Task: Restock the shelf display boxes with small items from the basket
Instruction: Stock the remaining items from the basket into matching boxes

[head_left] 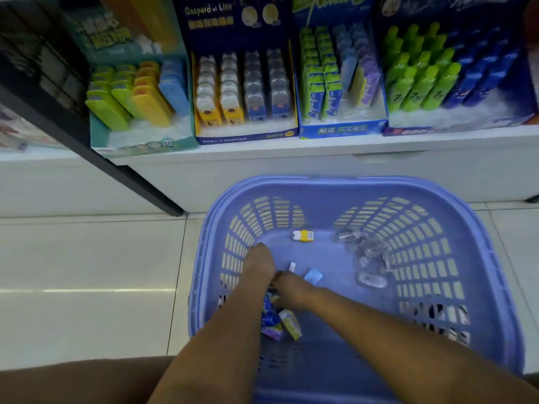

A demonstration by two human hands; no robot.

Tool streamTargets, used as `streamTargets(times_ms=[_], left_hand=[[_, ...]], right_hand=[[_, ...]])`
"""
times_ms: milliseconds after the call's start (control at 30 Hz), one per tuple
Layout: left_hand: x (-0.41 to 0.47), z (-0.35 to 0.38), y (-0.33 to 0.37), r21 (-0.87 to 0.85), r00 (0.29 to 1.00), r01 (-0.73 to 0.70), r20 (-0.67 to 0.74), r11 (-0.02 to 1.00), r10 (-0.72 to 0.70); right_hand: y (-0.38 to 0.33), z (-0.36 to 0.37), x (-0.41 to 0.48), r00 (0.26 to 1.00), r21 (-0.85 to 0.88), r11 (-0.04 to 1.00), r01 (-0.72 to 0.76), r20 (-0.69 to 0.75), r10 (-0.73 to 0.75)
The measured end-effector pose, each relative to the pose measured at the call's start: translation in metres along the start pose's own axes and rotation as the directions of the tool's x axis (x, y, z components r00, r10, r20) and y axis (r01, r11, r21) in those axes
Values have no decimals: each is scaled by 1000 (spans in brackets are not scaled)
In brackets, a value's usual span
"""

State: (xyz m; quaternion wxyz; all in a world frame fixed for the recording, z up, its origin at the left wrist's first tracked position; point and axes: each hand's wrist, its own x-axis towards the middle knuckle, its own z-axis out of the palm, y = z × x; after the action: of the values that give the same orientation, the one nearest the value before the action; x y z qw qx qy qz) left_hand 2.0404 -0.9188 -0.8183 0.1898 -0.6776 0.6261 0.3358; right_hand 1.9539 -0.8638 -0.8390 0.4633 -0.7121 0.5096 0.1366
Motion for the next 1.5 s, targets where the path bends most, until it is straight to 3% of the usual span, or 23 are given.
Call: streamTargets(times_ms=[233, 400, 500, 600, 733, 933, 1033, 1133, 1233, 1300, 1400, 1500], left_hand=[[15, 9, -2, 2, 1000, -19, 11, 1000, 19], [13, 0, 0, -43, 988, 59, 145, 997, -52], [10, -7, 3, -139, 986, 33, 165, 990, -10], [2, -24, 12, -322, 993, -44, 87, 946, 76], [-13, -59, 22, -682, 985, 5, 129, 731, 114], [-51, -117, 28, -778, 940, -109, 121, 618, 319], [-70, -147, 28, -784, 923, -210, 37, 583, 382], [-91, -178, 22, -805, 892, -301, -48, 511, 450], [-106, -199, 12, -863, 860, -359, -158, 355, 485], [-108, -207, 6, -870, 862, -402, -254, 285, 440], [-105, -209, 1, -848, 856, -475, -384, 234, 347], [-99, -206, -1, -853, 852, -490, -424, 180, 307]], right_hand=[[6, 6, 0, 998, 0, 1000, -22, -63, 22], [20, -5, -11, 989, -41, 990, -134, 53, 136], [32, -10, -20, 982, -20, 984, -174, 69, 175], [46, -11, -30, 982, 150, 973, -176, -36, 183], [59, -20, -50, 971, 430, 894, -127, -129, 200], [51, -62, -79, 965, 752, 658, -38, -144, 220], [29, -103, -101, 959, 774, 629, 68, -224, 172], [-4, -150, -121, 853, 710, 673, 209, -468, 229], [-35, -191, -138, 704, 569, 715, 405, -694, 153], [-50, -215, -144, 593, 449, 768, 457, -797, 113], [-68, -245, -140, 400, 220, 920, 323, -913, 77], [-81, -265, -129, 364, 21, 987, 160, -931, -39]])
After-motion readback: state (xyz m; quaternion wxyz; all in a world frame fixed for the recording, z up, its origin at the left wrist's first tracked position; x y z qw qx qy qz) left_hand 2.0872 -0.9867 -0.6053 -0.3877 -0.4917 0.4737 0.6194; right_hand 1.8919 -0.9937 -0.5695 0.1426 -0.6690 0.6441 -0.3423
